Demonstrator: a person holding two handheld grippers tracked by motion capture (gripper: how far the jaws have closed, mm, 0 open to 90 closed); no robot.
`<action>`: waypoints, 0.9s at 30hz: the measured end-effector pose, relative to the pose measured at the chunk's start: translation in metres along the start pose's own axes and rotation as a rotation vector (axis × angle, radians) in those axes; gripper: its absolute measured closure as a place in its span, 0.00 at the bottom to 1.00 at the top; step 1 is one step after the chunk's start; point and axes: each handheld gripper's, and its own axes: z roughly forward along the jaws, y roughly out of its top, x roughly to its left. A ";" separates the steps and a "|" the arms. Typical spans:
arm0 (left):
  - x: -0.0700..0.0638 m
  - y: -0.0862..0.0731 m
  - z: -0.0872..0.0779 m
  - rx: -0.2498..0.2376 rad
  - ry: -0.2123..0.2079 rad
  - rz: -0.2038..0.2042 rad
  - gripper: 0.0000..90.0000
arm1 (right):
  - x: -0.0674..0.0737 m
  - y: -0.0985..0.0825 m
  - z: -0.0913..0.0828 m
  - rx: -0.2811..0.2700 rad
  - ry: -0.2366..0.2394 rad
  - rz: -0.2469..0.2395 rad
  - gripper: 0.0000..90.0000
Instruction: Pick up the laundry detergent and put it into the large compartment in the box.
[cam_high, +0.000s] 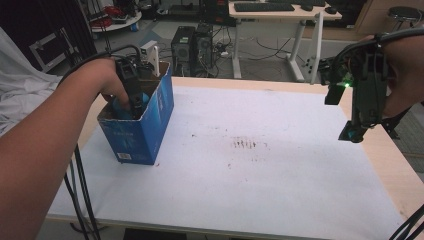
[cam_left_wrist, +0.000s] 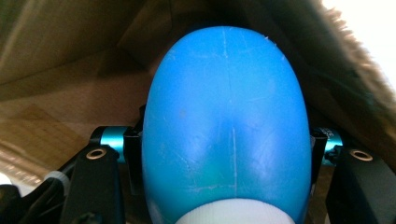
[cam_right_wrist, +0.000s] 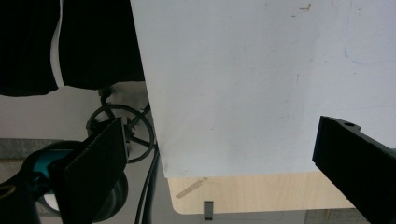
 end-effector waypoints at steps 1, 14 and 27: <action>0.001 -0.001 0.000 0.000 -0.003 -0.002 0.43 | 0.000 0.000 0.001 -0.001 0.002 -0.002 0.02; 0.001 0.001 0.001 -0.017 -0.018 -0.037 0.42 | 0.003 -0.002 -0.001 -0.004 0.001 0.010 0.02; 0.002 -0.005 -0.018 -0.044 -0.029 -0.056 0.33 | 0.004 0.001 -0.003 0.002 -0.005 0.002 0.02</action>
